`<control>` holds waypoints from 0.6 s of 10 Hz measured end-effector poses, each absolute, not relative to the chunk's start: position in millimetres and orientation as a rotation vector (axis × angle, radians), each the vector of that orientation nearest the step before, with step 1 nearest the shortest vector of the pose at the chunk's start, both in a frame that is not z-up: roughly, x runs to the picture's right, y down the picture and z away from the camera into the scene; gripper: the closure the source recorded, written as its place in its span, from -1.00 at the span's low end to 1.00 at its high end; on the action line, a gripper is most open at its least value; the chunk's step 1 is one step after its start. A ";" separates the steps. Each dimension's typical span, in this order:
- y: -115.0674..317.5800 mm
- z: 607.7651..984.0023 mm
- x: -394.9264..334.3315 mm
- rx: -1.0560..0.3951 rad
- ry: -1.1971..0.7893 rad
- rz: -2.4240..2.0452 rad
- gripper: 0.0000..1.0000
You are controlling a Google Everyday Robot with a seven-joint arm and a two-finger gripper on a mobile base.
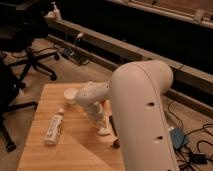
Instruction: Wipe the white sponge on the table
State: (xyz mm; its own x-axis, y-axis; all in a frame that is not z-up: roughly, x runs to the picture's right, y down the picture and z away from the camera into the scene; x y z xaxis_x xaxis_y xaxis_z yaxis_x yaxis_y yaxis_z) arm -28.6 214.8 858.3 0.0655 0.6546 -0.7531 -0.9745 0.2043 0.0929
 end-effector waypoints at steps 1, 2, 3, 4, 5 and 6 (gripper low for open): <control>208.5 864.6 -33.1 -0.509 0.771 1.307 1.00; 201.5 871.4 -38.3 -0.505 0.762 1.300 1.00; 196.4 876.8 -43.1 -0.503 0.756 1.293 1.00; 191.8 883.2 -50.0 -0.504 0.749 1.281 1.00; 189.5 888.1 -57.6 -0.509 0.742 1.270 1.00; 188.2 891.8 -65.2 -0.513 0.735 1.257 1.00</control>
State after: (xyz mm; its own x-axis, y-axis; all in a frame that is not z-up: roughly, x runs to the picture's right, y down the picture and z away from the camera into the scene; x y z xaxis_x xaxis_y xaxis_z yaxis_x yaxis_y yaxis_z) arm -65.2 188.2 891.8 0.1348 0.6600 -0.7391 -0.9677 0.2480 0.0450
